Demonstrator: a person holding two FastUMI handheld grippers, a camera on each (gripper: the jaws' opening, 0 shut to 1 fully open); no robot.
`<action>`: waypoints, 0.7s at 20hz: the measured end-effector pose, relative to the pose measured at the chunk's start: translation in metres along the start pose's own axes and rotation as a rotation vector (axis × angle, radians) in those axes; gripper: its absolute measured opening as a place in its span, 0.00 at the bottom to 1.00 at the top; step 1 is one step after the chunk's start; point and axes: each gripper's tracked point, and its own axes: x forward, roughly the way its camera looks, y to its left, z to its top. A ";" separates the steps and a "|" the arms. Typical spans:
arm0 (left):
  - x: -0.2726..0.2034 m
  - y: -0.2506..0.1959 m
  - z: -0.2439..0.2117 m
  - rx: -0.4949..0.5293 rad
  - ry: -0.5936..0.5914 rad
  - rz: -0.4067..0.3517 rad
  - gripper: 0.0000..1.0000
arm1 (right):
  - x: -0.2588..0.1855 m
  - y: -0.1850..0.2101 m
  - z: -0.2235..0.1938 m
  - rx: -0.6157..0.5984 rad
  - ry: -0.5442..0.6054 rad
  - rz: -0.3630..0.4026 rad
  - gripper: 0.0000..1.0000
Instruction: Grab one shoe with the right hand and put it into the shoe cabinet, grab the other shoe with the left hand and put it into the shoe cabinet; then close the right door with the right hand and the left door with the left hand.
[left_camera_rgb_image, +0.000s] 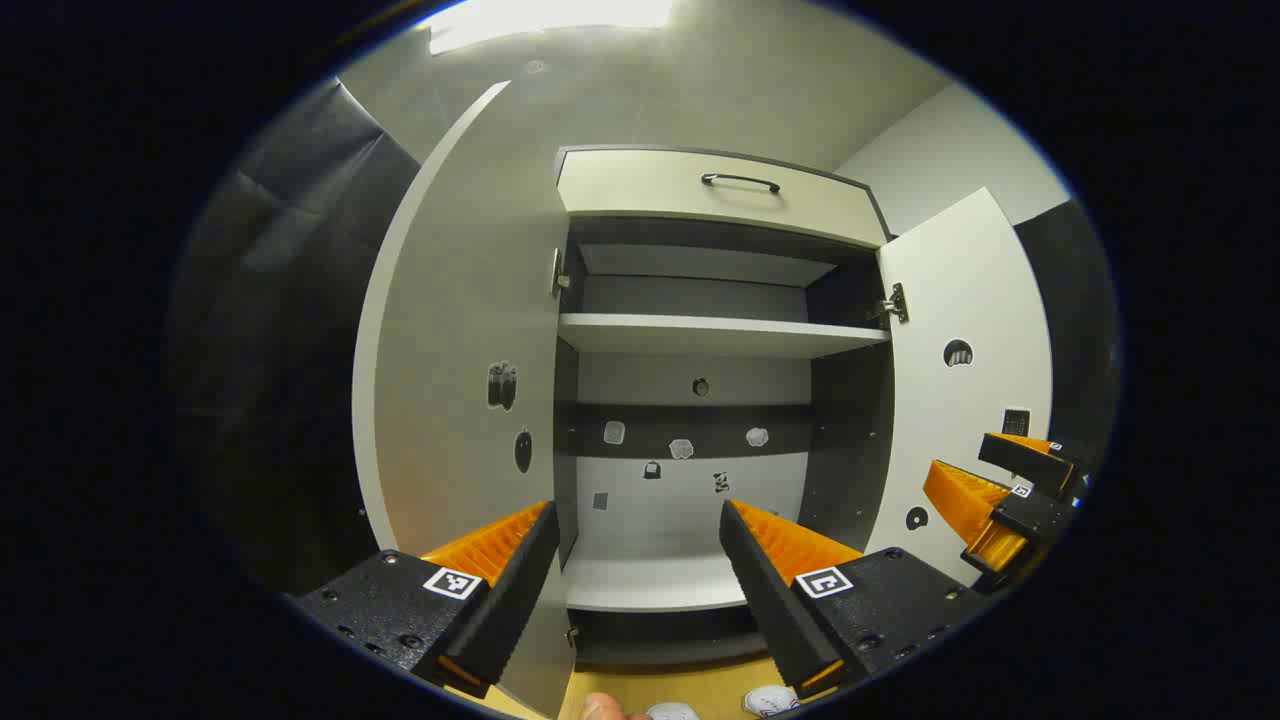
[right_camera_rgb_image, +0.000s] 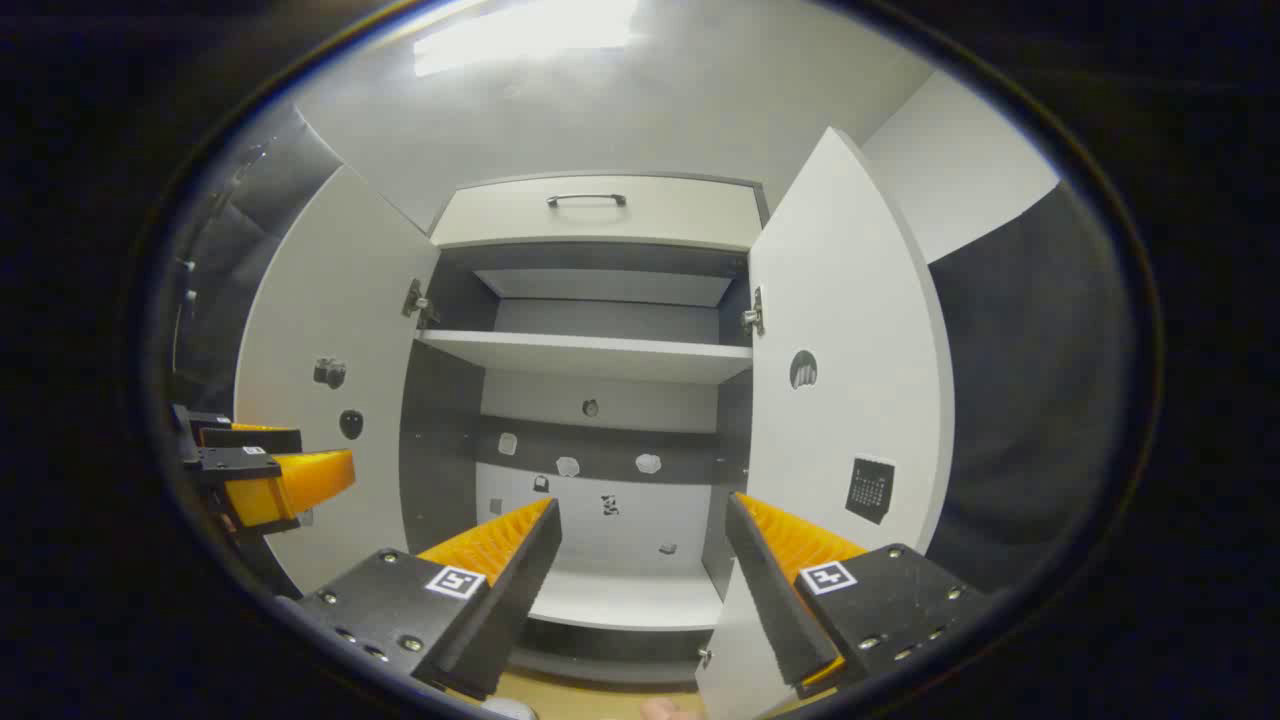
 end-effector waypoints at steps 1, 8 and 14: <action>-0.001 0.000 0.000 0.003 -0.001 0.004 0.98 | 0.000 0.000 0.000 0.002 0.000 0.002 0.98; -0.008 0.010 0.005 0.005 -0.005 0.038 0.98 | 0.000 0.000 -0.017 -0.003 0.037 0.013 0.98; -0.019 0.024 0.013 0.005 -0.026 0.074 0.98 | -0.005 0.005 -0.084 -0.042 0.173 0.030 0.98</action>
